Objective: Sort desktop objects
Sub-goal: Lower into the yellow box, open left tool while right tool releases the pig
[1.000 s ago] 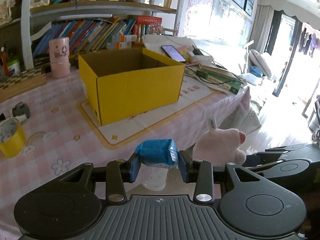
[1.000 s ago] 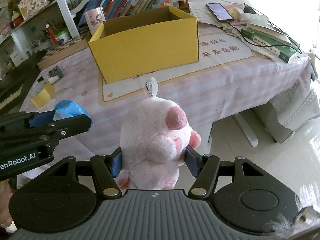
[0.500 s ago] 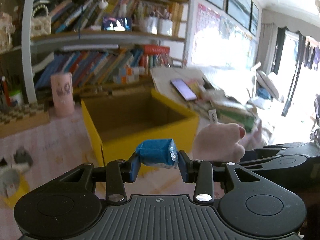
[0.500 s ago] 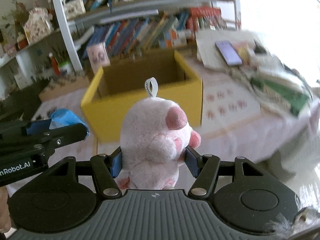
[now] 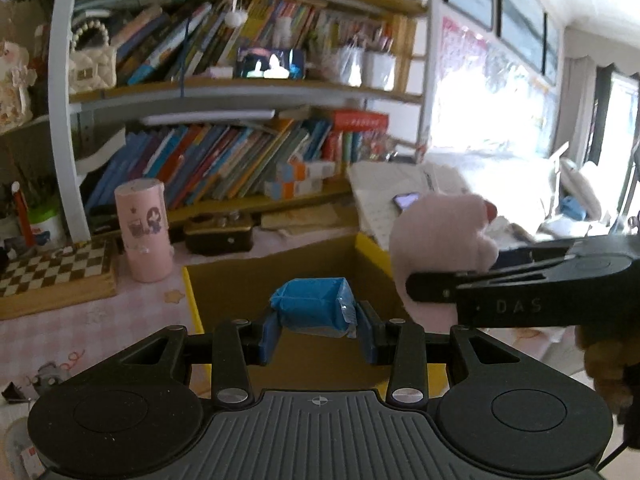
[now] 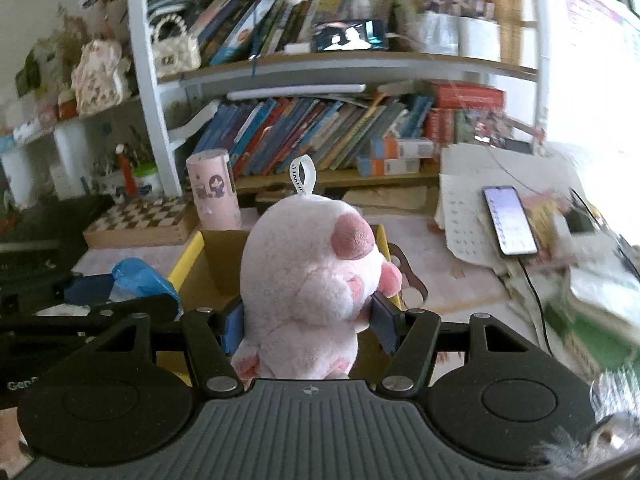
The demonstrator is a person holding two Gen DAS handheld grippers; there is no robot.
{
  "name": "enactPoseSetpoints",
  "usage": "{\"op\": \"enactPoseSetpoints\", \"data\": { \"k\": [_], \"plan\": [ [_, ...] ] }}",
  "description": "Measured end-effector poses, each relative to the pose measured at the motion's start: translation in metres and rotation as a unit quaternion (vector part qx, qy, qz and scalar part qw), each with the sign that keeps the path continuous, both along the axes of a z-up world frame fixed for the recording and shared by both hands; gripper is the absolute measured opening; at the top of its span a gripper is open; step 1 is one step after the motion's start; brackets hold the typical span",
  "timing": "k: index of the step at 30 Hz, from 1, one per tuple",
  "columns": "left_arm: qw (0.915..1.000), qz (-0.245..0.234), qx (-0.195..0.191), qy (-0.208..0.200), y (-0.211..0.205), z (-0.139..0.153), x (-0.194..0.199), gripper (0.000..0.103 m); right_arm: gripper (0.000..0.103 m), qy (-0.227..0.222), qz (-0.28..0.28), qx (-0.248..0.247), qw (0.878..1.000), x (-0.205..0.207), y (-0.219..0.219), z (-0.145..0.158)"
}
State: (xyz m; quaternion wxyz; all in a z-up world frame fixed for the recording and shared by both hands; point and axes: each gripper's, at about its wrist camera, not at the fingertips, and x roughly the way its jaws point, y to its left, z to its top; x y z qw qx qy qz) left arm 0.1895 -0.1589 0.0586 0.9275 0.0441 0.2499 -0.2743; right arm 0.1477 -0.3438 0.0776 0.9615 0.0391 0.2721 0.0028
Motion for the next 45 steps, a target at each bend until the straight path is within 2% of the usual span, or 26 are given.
{"op": "enactPoseSetpoints", "data": {
  "k": [5, 9, 13, 16, 19, 23, 26, 31, 35, 37, 45],
  "plan": [
    [0.9986, 0.015, 0.045, 0.021, -0.020, -0.018, 0.028, 0.038, 0.060, 0.032, 0.050, -0.022, 0.998, 0.044, -0.009, -0.010],
    [0.9964, 0.024, 0.077, 0.026, -0.035, -0.030, 0.044, 0.038, 0.060, 0.071, 0.106, -0.051, 0.990, 0.085, -0.011, -0.022],
    [0.9934, 0.033, 0.099, 0.048, -0.046, -0.041, 0.060, 0.038, 0.061, 0.114, 0.157, -0.089, 0.977, 0.128, -0.009, -0.035],
    [0.9898, 0.039, 0.112, 0.078, -0.052, -0.050, 0.074, 0.038, 0.061, 0.147, 0.193, -0.125, 0.962, 0.152, -0.002, -0.046],
    [0.9867, 0.047, 0.118, 0.101, -0.052, -0.057, 0.081, 0.039, 0.061, 0.187, 0.224, -0.128, 0.948, 0.173, 0.001, -0.060],
    [0.9850, 0.050, 0.124, 0.109, -0.053, -0.060, 0.081, 0.039, 0.061, 0.230, 0.247, -0.129, 0.932, 0.190, 0.008, -0.075],
    [0.9833, 0.046, 0.139, 0.108, -0.057, -0.063, 0.080, 0.040, 0.061, 0.248, 0.252, -0.126, 0.927, 0.196, 0.010, -0.080],
    [0.9830, 0.043, 0.142, 0.108, -0.056, -0.063, 0.080, 0.042, 0.063, 0.261, 0.242, -0.119, 0.927, 0.204, 0.010, -0.083],
    [0.9870, 0.047, 0.121, 0.095, -0.048, -0.060, 0.076, 0.065, 0.069, 0.267, 0.219, -0.098, 0.933, 0.208, 0.008, -0.087],
    [0.9896, 0.052, 0.103, 0.087, -0.043, -0.056, 0.074, 0.070, 0.074, 0.265, 0.212, -0.089, 0.936, 0.207, 0.005, -0.088],
    [0.9933, 0.077, 0.066, 0.055, -0.024, -0.034, 0.055, 0.075, 0.075, 0.218, 0.184, -0.061, 0.957, 0.190, -0.004, -0.060]
  ]
}}
